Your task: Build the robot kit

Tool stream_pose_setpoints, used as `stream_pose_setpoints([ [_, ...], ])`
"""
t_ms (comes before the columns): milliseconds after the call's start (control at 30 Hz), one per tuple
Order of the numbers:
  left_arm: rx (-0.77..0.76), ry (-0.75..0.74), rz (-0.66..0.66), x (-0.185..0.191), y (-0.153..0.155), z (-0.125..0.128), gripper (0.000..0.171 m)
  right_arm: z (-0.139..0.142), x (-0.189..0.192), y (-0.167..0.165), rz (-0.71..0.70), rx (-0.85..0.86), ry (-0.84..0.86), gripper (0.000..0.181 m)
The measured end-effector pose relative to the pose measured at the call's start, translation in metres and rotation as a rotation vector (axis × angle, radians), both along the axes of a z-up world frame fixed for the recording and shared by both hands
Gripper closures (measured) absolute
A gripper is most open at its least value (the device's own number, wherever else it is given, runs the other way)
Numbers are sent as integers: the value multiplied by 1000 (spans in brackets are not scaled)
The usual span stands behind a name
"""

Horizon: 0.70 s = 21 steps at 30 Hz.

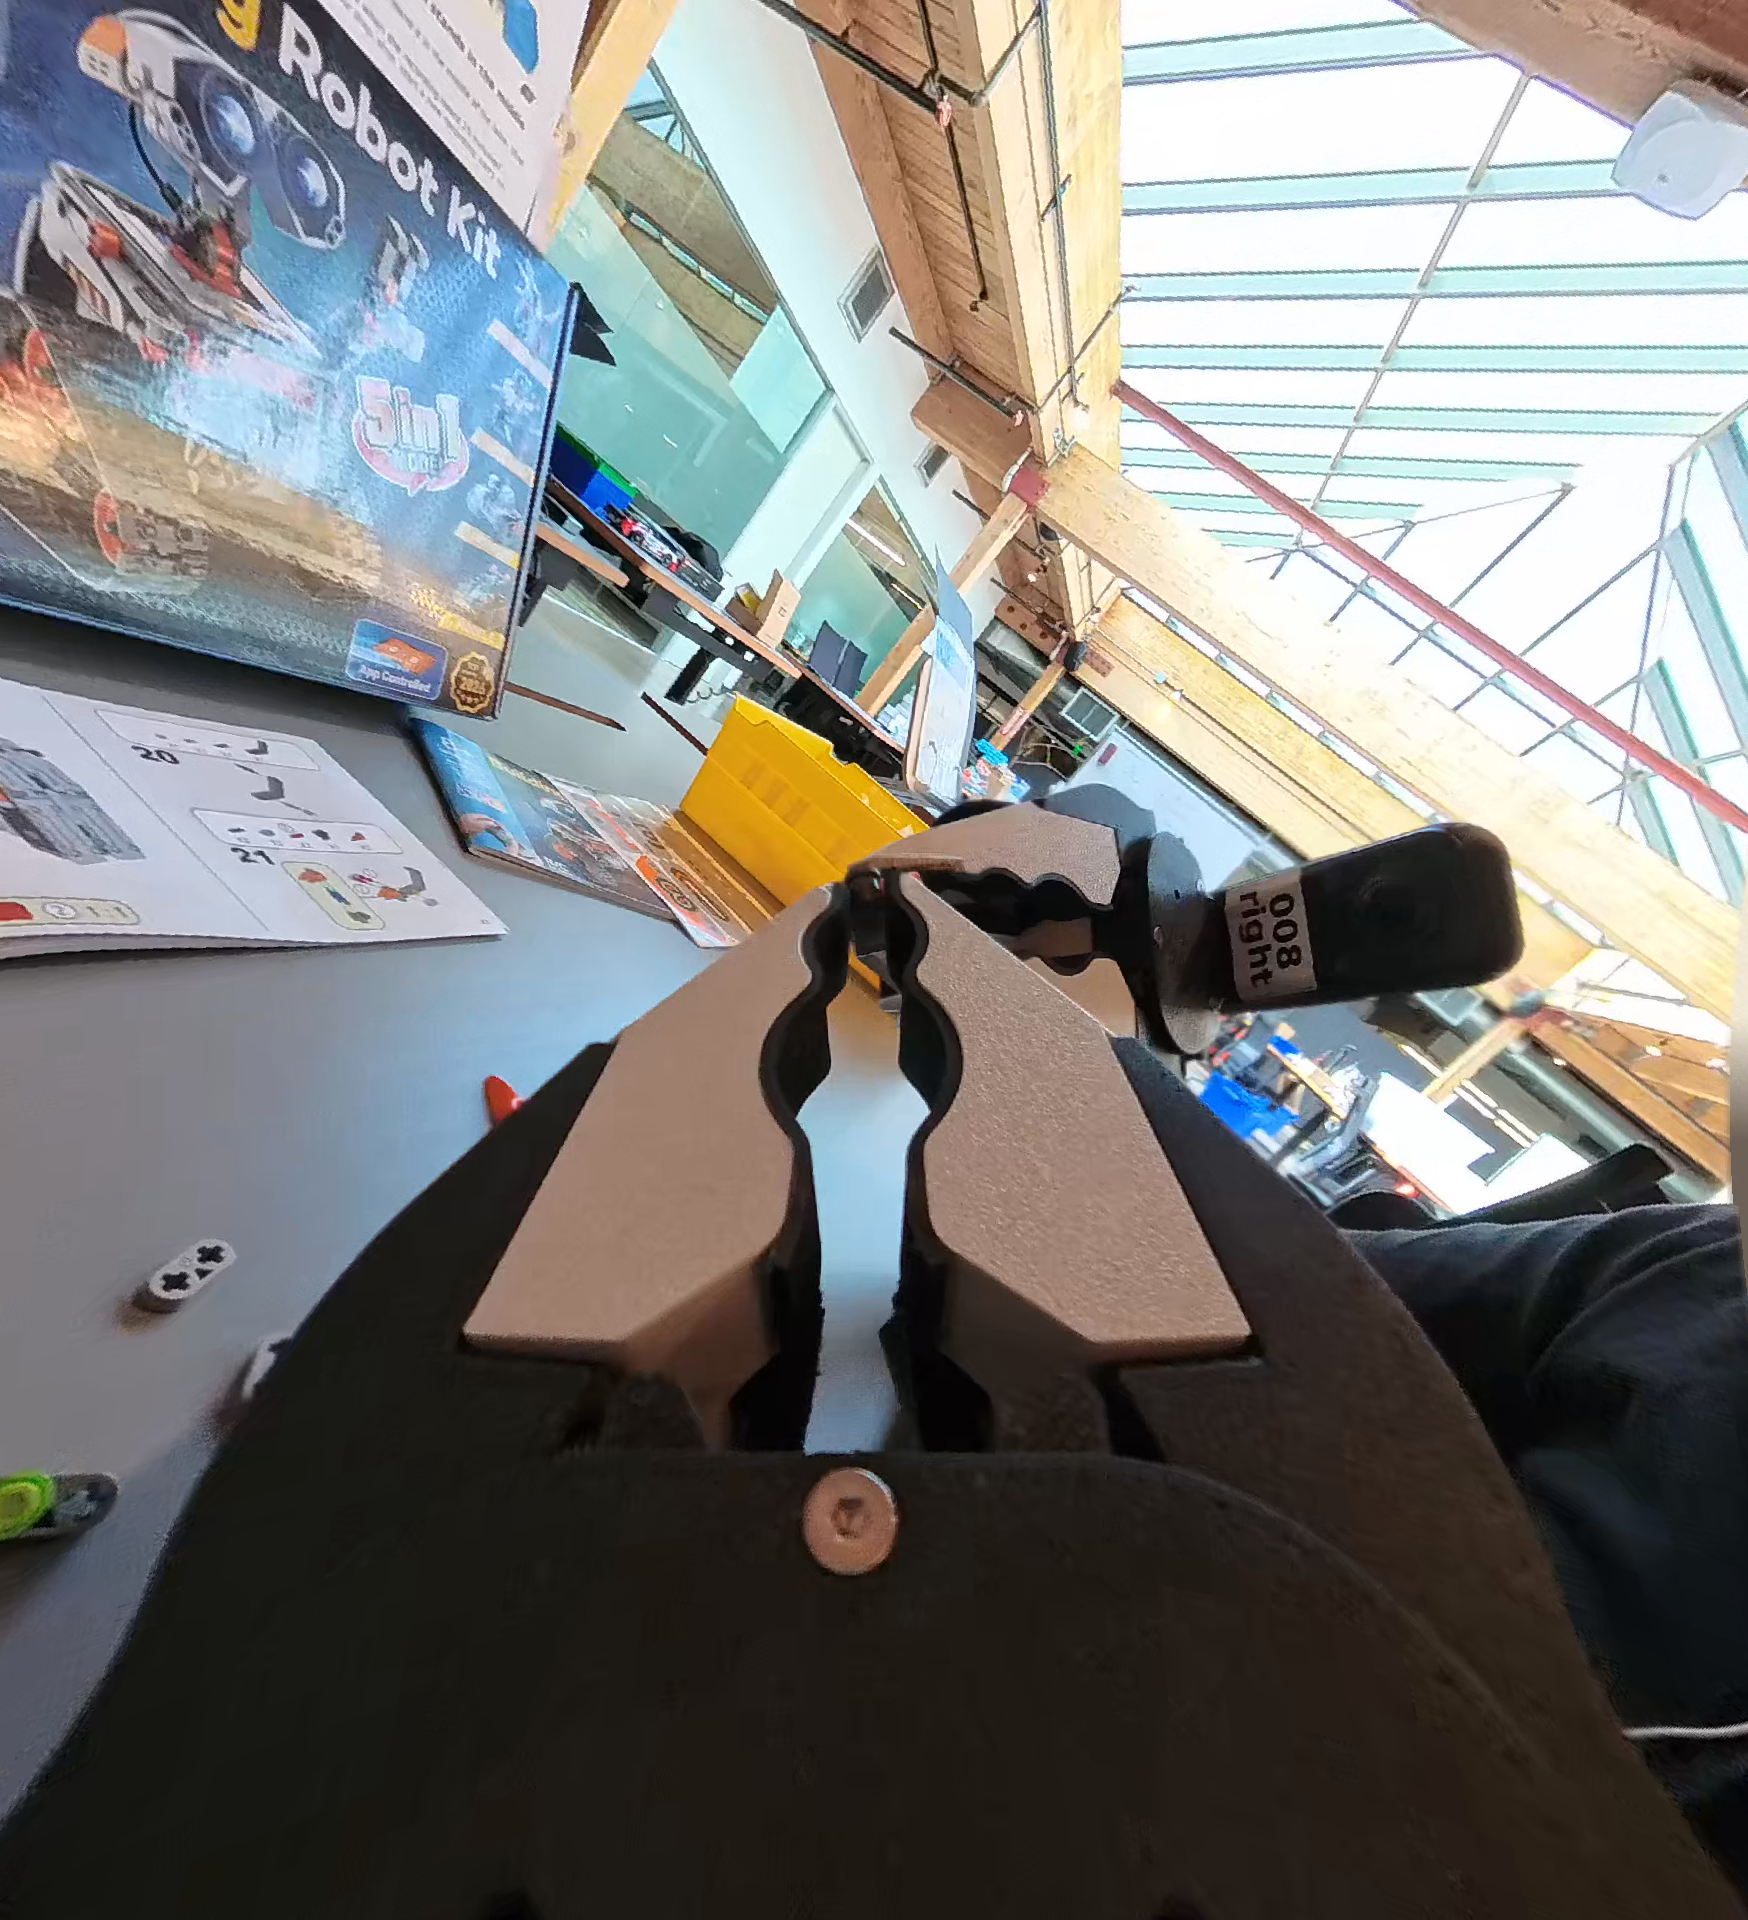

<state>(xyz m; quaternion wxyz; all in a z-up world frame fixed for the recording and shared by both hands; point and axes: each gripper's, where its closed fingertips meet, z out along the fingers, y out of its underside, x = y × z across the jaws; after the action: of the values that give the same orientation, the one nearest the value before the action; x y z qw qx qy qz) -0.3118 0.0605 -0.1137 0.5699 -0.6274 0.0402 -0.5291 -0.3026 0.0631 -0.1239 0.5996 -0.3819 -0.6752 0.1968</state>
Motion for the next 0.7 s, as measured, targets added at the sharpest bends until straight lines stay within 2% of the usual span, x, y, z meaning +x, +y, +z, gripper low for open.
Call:
stream_pose_setpoints([
  [167,44,17,30,-4,-2,3,168,-2,-1,-4,61,-130,18,160],
  [300,40,40,18,-1,-2,0,168,2,1,3,-1,-7,27,161],
  [400,51,68,20,1,-3,0,168,-3,-1,-2,25,7,-6,163],
  [433,55,78,21,2,-4,-1,168,-4,0,-3,29,24,-6,174],
  [467,55,84,18,3,-4,-1,168,-5,1,-5,44,42,-16,178],
  [700,22,87,-59,14,-4,-8,167,-7,13,1,69,32,-77,178],
])
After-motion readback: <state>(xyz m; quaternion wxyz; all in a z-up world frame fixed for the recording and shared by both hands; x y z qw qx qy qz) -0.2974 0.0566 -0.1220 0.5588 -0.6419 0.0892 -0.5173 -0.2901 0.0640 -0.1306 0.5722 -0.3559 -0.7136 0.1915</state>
